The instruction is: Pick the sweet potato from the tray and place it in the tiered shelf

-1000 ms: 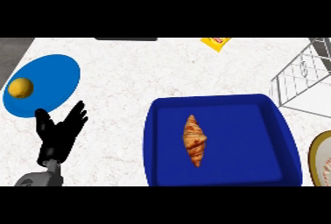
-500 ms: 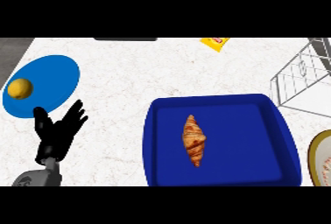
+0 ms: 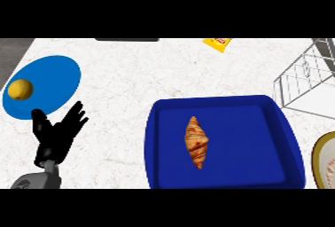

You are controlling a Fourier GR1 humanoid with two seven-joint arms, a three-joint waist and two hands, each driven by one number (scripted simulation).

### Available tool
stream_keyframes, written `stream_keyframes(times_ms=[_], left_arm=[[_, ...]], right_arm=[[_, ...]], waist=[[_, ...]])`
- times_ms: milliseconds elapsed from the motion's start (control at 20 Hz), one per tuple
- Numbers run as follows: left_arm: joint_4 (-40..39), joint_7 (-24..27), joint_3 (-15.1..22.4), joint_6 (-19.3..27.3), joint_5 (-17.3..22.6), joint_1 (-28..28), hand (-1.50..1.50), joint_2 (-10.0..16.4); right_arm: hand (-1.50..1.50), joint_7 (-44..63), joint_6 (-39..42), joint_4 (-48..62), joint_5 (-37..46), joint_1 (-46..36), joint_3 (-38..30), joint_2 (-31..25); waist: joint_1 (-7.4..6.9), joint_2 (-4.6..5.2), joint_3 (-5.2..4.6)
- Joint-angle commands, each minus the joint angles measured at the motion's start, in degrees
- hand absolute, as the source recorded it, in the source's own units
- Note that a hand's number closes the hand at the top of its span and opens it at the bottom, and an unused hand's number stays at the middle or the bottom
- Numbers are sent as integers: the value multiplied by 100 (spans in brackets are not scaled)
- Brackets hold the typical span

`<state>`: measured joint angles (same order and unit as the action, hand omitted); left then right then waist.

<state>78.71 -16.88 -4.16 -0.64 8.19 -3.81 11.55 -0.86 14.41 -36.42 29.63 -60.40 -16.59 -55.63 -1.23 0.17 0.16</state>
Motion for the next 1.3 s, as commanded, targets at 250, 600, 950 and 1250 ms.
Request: stream_keyframes(times_ms=[250, 600, 950, 1250], left_arm=[[-254, 39, -125, -172, 40, 91, 0, 112], [-13, -173, 40, 124, -127, 89, 0, -122], [-48, 2, 90, 77, -120, 226, 0, -257], [-39, 72, -57, -4, -99, 231, 0, -86]], right_arm=[[-150, 704, -271, 235, -803, -341, -869, 250], [-150, 1166, -464, 523, -1505, -914, -1557, 226], [-150, 902, -985, 891, -1655, -584, -2089, -765], [-150, 1082, -1651, 1343, -1702, -496, -2447, -1400]], waist=[[75, -16, -19], [41, -20, -18], [76, 5, -13], [26, 26, -9]])
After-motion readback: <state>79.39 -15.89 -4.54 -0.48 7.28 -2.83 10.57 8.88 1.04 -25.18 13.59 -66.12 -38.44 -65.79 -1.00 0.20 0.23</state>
